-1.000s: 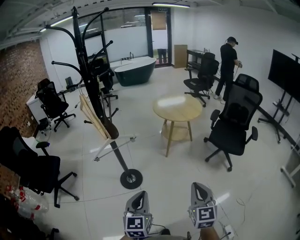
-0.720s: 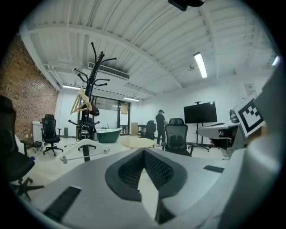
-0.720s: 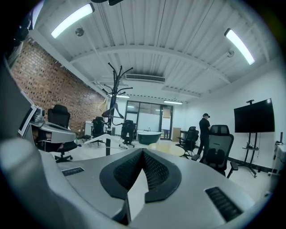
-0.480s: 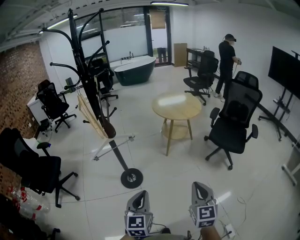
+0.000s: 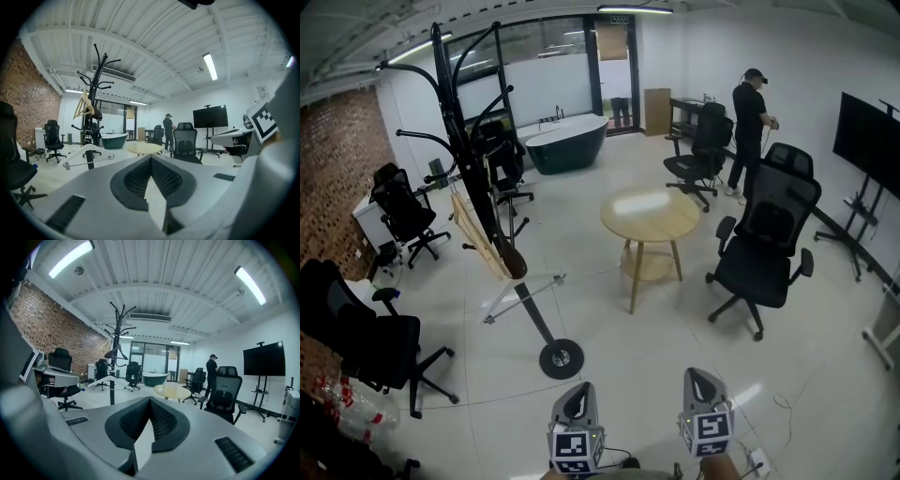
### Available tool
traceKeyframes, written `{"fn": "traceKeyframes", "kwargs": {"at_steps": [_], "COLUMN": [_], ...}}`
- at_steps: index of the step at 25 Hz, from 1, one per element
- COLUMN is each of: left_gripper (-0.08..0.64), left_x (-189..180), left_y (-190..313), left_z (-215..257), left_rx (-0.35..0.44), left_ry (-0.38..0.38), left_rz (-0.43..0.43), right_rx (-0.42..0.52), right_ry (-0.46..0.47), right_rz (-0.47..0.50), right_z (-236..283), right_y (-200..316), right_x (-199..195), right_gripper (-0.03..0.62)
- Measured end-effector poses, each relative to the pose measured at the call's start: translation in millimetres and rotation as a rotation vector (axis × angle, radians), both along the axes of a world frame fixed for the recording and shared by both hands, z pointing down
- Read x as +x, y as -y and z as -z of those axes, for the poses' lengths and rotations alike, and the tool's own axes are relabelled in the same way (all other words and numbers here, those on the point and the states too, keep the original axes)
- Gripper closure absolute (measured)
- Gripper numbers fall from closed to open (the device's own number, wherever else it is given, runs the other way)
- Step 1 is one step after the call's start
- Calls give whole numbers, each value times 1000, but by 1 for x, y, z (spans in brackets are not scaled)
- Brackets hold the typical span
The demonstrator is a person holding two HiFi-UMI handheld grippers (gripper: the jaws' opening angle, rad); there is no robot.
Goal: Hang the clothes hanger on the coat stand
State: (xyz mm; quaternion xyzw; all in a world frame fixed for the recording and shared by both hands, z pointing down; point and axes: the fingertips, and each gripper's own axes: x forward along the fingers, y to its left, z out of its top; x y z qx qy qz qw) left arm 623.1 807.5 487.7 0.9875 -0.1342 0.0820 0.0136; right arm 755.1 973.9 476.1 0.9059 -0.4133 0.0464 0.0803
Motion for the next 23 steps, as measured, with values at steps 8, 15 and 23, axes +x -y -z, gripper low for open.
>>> {"fn": "traceKeyframes", "kwargs": {"at_steps": [8, 15, 23], "left_gripper": [543, 543, 543], "left_x": [-2, -6, -4], "left_y": [-8, -13, -13], "left_z": [-1, -2, -2], "left_rx": [0, -5, -1], "left_ry": [0, 4, -1], "left_rz": [-2, 1, 4], "right_rx": [9, 12, 4], "right_ry": [13, 15, 17], "right_rz": [5, 10, 6], "right_z": [0, -2, -4], "right_y": [-7, -12, -14], "right_x": [-3, -6, -4], "right_gripper": [586, 586, 586]}}
